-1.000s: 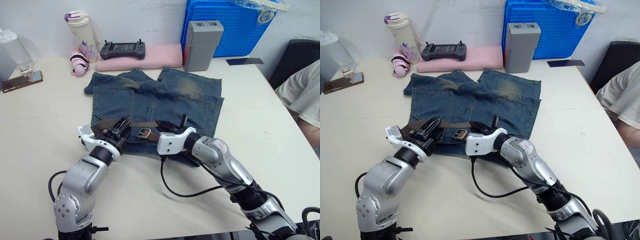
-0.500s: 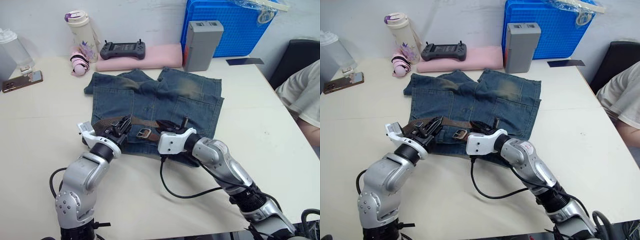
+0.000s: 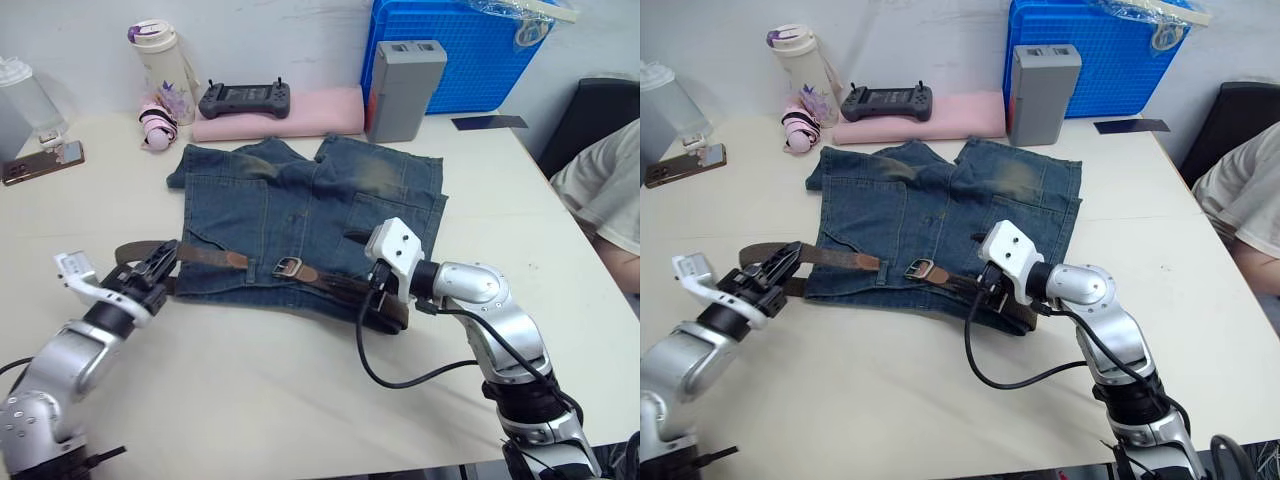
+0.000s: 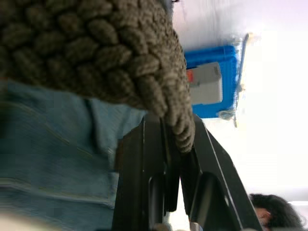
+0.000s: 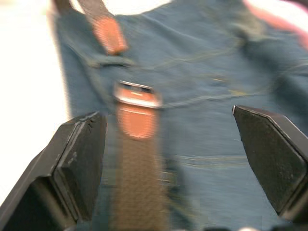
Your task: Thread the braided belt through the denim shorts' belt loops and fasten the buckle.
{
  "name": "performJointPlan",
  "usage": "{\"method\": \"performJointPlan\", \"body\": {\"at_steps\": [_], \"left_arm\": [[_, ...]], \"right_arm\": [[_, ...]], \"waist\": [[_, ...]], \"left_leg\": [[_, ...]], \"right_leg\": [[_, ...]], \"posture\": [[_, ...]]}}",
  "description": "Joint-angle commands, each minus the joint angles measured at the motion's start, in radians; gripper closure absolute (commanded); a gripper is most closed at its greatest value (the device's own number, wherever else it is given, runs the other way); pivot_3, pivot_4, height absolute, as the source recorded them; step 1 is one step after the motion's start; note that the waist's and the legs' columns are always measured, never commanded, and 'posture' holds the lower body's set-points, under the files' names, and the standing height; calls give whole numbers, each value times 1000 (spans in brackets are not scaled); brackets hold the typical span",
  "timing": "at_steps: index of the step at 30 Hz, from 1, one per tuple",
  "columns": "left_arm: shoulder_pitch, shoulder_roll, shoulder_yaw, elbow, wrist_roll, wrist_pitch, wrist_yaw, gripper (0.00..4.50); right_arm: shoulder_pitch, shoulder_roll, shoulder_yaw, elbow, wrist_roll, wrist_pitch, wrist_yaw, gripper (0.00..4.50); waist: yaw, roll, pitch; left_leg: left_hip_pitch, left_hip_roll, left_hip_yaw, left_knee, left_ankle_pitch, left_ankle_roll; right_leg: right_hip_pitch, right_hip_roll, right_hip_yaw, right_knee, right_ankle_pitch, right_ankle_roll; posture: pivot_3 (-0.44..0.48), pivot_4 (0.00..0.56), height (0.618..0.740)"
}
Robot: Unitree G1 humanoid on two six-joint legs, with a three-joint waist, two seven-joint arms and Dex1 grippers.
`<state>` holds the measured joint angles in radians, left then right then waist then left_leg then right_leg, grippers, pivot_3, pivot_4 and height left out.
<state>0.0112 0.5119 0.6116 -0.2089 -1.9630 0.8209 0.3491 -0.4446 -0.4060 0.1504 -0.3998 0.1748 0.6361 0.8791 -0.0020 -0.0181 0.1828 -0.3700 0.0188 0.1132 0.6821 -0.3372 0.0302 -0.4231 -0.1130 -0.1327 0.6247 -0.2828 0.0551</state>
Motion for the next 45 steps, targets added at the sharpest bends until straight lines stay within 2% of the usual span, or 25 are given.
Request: {"method": "performJointPlan", "body": {"at_steps": [1,10,19,25,30,35,40,45], "left_arm": [[18,38,19,61,-9,68,-64,4500],[33,100,-9,115,-9,86,-95,4500],[-17,101,-104,123,57,69,-119,4500],[-106,205,-186,206,245,155,-289,4500],[-292,340,-324,335,549,191,-592,4500],[-413,415,-489,403,844,126,-934,4500],[-470,413,-616,457,1089,-14,-1185,4500],[-550,330,-669,592,1273,-147,-1294,4500]], "right_arm": [[9,-25,-23,-66,95,66,23,49],[15,-71,-40,-97,189,126,-18,49],[10,-90,-34,-104,224,127,-60,49],[6,-109,-15,-105,234,131,-69,49],[8,-114,12,-96,224,113,-69,49],[14,-117,38,-97,213,95,-68,49],[16,-127,60,-86,191,58,-63,49],[13,-132,87,-69,161,5,-61,49]], "waist": [[1,0,0],[0,0,0],[0,1,1],[1,1,1],[1,1,1],[-2,1,1],[-2,1,1],[3,1,1]], "left_leg": [[0,0,0,0,0,0],[-1,0,0,-1,-2,-2],[-1,0,0,-2,-2,-2],[-2,0,1,-3,-2,-2],[-3,-1,2,-3,-1,-2],[-3,-1,4,-8,-1,-2],[-3,-1,6,-13,0,-3],[-2,-1,7,-12,0,-2]], "right_leg": [[0,0,0,0,0,0],[-2,-2,0,-2,0,0],[-3,-2,0,-3,0,0],[-4,-2,0,-2,0,0],[-5,-1,0,-2,0,0],[-7,-1,0,-1,0,0],[-8,1,0,-4,0,0],[-7,0,0,-3,0,0]], "posture": [[0,150,728],[0,150,728],[0,150,728],[0,150,728],[0,150,728],[0,150,728],[0,150,728],[0,150,728]]}}
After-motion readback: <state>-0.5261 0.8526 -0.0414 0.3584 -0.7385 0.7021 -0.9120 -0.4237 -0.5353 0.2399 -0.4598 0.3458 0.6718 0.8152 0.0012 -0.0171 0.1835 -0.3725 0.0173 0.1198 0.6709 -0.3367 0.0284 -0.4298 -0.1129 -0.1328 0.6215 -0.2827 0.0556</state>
